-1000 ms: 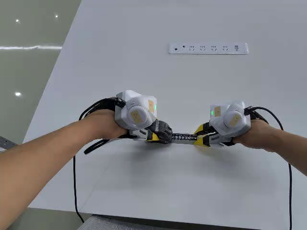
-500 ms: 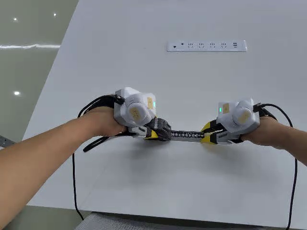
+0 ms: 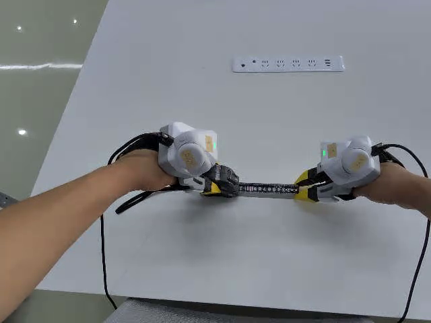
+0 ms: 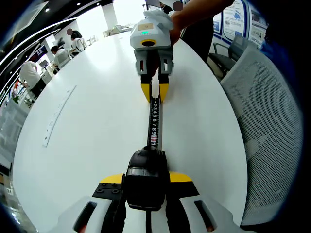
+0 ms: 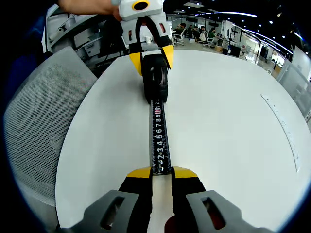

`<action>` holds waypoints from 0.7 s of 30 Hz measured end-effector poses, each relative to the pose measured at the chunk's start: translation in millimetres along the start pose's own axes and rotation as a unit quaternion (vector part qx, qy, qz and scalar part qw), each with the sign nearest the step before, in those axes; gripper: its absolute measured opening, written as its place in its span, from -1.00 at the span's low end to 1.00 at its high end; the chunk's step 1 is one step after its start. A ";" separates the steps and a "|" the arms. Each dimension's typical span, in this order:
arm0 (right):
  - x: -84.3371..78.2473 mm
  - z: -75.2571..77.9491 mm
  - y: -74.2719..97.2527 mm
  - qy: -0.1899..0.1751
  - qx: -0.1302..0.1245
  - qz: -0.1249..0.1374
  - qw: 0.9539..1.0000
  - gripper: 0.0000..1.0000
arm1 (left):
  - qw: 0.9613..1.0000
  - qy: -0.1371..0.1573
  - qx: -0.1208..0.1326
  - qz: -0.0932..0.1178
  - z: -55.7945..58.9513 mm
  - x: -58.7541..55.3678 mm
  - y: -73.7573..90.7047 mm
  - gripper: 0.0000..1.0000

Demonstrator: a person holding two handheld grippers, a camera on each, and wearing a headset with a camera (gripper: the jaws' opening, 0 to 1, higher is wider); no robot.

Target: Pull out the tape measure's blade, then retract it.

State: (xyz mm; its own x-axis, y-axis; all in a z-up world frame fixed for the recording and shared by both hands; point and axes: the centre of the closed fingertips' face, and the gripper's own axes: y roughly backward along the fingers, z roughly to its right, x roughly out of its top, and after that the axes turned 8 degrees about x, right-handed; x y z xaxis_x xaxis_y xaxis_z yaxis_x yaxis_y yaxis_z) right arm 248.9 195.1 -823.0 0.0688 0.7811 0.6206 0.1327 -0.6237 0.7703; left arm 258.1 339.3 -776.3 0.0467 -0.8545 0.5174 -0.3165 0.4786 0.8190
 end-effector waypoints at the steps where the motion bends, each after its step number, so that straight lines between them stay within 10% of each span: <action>1: -1.4 -0.6 2.0 -0.001 0.000 0.000 1.000 -0.80 | 1.000 0.000 0.000 0.000 -0.1 -0.1 0.0 -0.46; 21: -30.3 -4.5 30.1 -0.016 -0.007 -0.011 1.000 -0.80 | 1.000 0.000 -0.001 -0.002 0.3 0.1 0.0 -0.46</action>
State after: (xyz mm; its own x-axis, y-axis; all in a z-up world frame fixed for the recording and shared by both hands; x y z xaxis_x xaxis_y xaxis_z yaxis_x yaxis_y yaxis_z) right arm 246.3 152.5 -818.0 0.0986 0.7948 0.5988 0.1205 -0.6069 0.7856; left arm 257.8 339.2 -776.3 0.0471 -0.8564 0.5142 -0.3137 0.4760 0.8216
